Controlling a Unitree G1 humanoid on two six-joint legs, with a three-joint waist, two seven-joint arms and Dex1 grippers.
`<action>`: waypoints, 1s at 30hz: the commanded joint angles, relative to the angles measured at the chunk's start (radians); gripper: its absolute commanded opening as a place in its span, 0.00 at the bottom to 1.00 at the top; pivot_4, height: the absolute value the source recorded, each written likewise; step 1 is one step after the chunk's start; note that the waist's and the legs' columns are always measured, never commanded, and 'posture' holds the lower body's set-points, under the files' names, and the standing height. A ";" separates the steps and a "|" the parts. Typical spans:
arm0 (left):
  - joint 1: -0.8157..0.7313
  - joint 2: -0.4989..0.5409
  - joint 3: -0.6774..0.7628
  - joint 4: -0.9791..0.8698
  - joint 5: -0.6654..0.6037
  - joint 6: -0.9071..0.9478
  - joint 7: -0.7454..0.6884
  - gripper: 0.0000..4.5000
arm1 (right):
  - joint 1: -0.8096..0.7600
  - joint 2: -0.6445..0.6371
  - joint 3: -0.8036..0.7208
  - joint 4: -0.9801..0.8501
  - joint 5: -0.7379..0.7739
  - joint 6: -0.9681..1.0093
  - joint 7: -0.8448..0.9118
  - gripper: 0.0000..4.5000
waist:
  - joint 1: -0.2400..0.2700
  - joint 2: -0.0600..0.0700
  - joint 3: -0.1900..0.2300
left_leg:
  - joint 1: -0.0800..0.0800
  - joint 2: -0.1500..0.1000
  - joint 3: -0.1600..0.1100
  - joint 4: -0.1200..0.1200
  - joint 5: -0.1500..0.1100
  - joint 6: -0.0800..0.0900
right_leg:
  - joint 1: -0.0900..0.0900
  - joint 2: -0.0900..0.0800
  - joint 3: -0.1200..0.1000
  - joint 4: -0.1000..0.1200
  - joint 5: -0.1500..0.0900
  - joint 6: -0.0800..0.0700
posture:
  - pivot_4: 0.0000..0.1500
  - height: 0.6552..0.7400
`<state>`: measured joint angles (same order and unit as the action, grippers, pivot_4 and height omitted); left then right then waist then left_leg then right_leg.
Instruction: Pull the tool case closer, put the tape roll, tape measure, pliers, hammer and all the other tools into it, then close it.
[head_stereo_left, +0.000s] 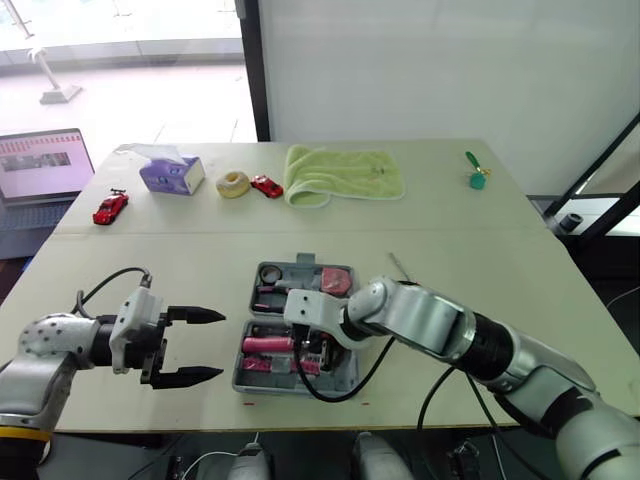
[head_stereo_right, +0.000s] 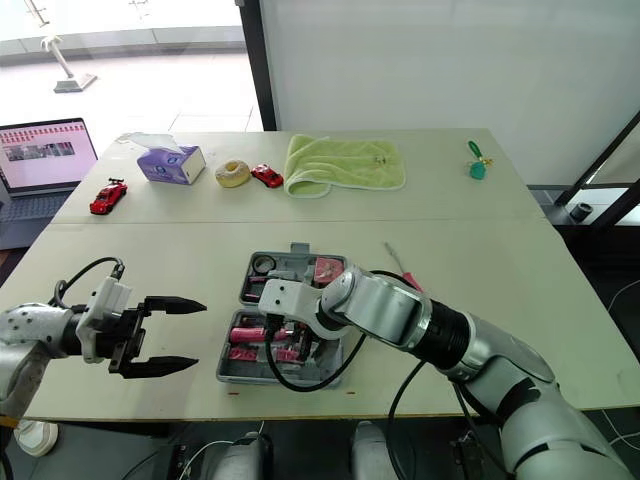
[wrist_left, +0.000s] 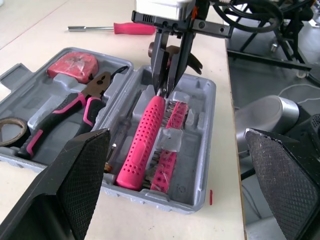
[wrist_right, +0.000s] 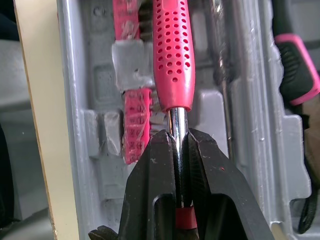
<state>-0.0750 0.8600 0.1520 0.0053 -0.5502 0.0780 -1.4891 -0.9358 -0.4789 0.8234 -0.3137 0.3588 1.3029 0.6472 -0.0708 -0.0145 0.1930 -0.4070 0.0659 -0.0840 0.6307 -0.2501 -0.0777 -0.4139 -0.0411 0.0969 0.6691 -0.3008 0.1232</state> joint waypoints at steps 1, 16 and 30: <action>-0.012 0.003 0.027 -0.010 -0.006 -0.008 0.006 1.00 | -0.033 0.020 -0.035 -0.014 -0.020 -0.010 -0.003 0.02 | -0.001 0.000 0.000 | 0.000 0.000 0.000 0.000 0.000 0.000 | 0.000 0.000 0.000 0.000 0.000 0.000 | 1.00 1.00; -0.005 0.006 0.027 -0.030 -0.012 0.003 0.016 1.00 | 0.010 0.010 0.035 0.050 -0.074 -0.020 0.005 0.02 | 0.000 0.000 0.000 | 0.000 0.000 0.000 0.000 0.000 0.000 | 0.000 0.000 0.000 0.000 0.000 0.000 | 1.00 1.00; -0.012 0.004 0.021 -0.034 -0.013 0.010 0.024 1.00 | 0.005 0.037 0.028 0.080 -0.096 -0.021 0.015 0.02 | -0.001 0.000 0.000 | 0.000 0.000 0.000 0.000 0.000 0.000 | 0.000 0.000 0.000 0.000 0.000 0.000 | 1.00 1.00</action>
<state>-0.0815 0.8599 0.1519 -0.0032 -0.5527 0.0858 -1.4672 -0.9105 -0.4574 0.8770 -0.2245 0.2781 1.2830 0.6647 -0.0714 -0.0144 0.1930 -0.4070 0.0659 -0.0840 0.6306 -0.2501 -0.0777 -0.4142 -0.0410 0.0969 0.6691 -0.3008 0.1232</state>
